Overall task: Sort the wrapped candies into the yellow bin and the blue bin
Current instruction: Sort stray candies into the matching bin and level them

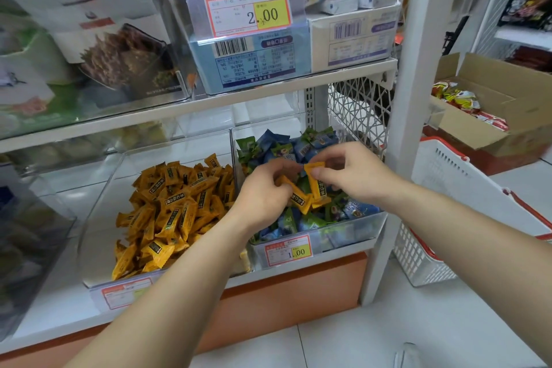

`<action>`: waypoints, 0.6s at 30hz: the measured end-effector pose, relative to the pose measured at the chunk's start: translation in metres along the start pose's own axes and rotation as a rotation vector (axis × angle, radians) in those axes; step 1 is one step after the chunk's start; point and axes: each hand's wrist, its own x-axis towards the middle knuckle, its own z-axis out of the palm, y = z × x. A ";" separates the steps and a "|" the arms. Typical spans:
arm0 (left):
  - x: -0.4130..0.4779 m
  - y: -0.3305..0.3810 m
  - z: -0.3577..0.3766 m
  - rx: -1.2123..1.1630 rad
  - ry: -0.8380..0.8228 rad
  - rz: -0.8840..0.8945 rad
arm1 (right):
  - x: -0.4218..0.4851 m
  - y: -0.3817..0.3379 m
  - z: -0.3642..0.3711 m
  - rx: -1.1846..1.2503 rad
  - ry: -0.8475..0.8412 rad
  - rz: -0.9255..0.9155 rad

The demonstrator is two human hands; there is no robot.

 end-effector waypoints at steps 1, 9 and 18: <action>0.000 0.001 0.001 -0.048 -0.019 -0.023 | 0.000 -0.002 0.003 0.039 0.021 0.007; -0.008 0.009 -0.011 -0.007 -0.024 0.033 | 0.005 -0.004 0.013 0.469 -0.014 0.131; -0.011 -0.001 -0.089 0.315 0.341 0.029 | 0.009 0.036 0.020 -0.814 -0.250 0.059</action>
